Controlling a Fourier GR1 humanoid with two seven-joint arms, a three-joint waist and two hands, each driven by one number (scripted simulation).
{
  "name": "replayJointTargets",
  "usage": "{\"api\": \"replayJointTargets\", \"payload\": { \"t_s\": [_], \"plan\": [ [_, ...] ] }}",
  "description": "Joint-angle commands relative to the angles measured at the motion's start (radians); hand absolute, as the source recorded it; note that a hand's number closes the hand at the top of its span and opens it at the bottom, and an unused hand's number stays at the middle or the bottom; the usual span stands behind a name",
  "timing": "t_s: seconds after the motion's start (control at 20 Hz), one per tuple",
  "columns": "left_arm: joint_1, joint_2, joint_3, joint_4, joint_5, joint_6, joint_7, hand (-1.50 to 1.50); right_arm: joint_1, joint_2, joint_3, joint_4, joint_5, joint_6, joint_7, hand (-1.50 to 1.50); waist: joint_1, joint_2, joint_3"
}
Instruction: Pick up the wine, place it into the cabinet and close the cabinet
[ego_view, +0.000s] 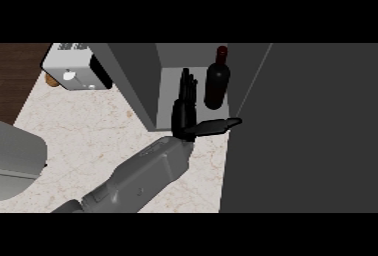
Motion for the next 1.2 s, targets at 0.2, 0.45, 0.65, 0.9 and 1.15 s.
{"api": "replayJointTargets", "payload": {
  "t_s": [0.2, 0.45, 0.65, 0.9, 1.15],
  "plan": [
    [0.177, 0.012, 0.015, -0.099, -0.162, -0.024, -0.054, -1.5, 0.033, -0.016, -0.01, -0.072, 0.008, -0.01, 0.037, -1.5, 0.02, -0.005, 0.0],
    [0.231, 0.066, 0.018, -0.317, -0.259, 0.05, 0.036, -1.5, -0.013, -0.016, -0.015, 0.009, -0.011, -0.001, 0.026, -1.5, 0.026, -0.005, 0.0],
    [0.265, 0.193, 0.01, -0.482, -0.31, 0.034, 0.105, -1.5, -0.012, -0.034, -0.087, 0.036, -0.027, 0.021, -0.043, -1.5, 0.03, -0.006, 0.001],
    [0.418, 0.288, -0.009, -0.679, -0.394, 0.017, 0.105, -1.5, 0.057, -0.035, -0.068, -0.077, -0.018, 0.003, 0.016, -1.5, 0.027, -0.007, 0.0],
    [0.507, 0.461, 0.001, -0.882, -0.411, -0.019, 0.181, -1.5, 0.038, -0.081, -0.06, -0.055, -0.116, 0.073, 0.053, 1.5, 0.035, -0.008, 0.001]
  ]
}}
